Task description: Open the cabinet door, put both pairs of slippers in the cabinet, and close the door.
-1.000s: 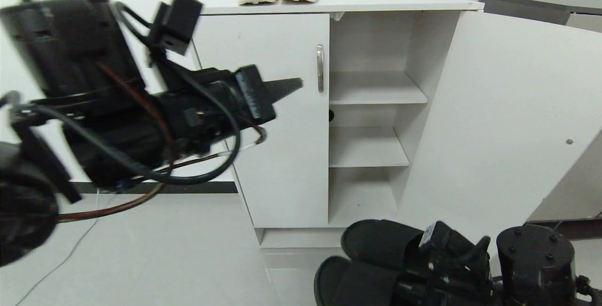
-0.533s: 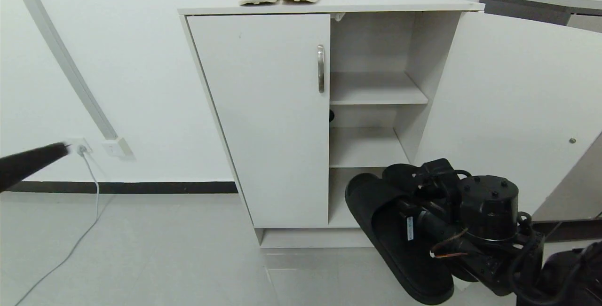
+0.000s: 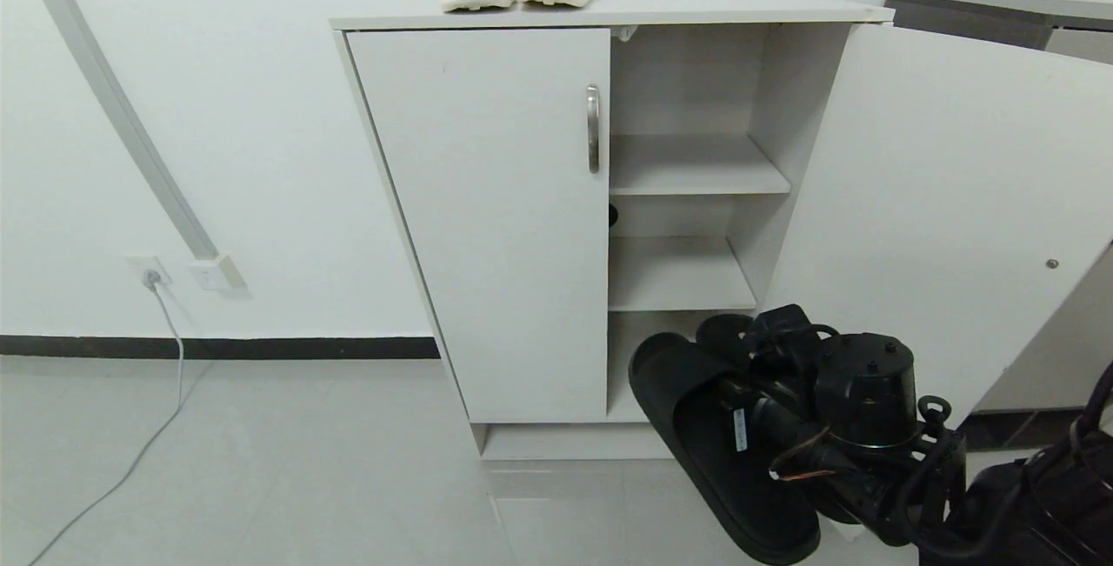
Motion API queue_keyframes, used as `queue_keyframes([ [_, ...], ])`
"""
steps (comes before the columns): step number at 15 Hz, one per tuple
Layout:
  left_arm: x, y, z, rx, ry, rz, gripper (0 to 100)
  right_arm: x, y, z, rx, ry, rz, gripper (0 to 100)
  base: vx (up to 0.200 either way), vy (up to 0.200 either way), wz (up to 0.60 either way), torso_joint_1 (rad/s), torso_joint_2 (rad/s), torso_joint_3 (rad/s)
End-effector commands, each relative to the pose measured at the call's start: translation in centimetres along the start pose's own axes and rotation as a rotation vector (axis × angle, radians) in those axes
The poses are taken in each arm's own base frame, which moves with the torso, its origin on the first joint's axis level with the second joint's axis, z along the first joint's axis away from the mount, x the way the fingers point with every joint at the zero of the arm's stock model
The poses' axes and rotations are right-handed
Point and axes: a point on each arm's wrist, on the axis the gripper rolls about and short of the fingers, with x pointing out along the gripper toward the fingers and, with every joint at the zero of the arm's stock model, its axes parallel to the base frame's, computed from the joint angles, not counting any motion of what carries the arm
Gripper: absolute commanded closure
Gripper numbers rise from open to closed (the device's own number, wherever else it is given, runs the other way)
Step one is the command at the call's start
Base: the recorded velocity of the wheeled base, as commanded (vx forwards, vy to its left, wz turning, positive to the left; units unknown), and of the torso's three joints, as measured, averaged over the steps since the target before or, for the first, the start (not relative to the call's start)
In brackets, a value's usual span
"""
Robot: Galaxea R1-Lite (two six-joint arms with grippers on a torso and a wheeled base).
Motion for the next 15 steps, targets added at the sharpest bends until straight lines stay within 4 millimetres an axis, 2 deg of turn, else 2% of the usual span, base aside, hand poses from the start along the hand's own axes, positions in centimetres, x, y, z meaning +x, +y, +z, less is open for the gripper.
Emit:
queue_keyframes([
  [1, -0.5, 0.5, -2.7, 0.002, -0.028, 0.018, 100, 0.0, 0.2, -0.1, -0.002, 0.002, 0.005, 100, 0.000, 0.000, 0.00, 0.000, 0.00, 0.000],
  [6, 1.1, 1.0, -7.1, 0.064, -0.047, -0.040, 100, -0.4, 0.7, -0.1, -0.007, -0.001, 0.023, 100, 0.000, 0.000, 0.00, 0.000, 0.00, 0.000],
  [10, 1.2, 0.7, -7.4, 0.132, -0.035, -0.188, 100, -0.4, 0.9, -0.2, -0.010, 0.002, 0.030, 100, 0.000, 0.000, 0.00, 0.000, 0.00, 0.000],
  [13, 1.2, 0.7, -7.4, 0.127, -0.035, -0.181, 100, -0.3, 1.2, -0.3, -0.016, 0.004, 0.037, 100, 0.000, 0.000, 0.00, 0.000, 0.00, 0.000],
  [15, 1.2, 0.9, -7.3, 0.098, -0.043, -0.125, 100, 0.0, 1.5, 0.4, -0.002, -0.023, 0.016, 100, 0.000, 0.000, 0.00, 0.000, 0.00, 0.000],
])
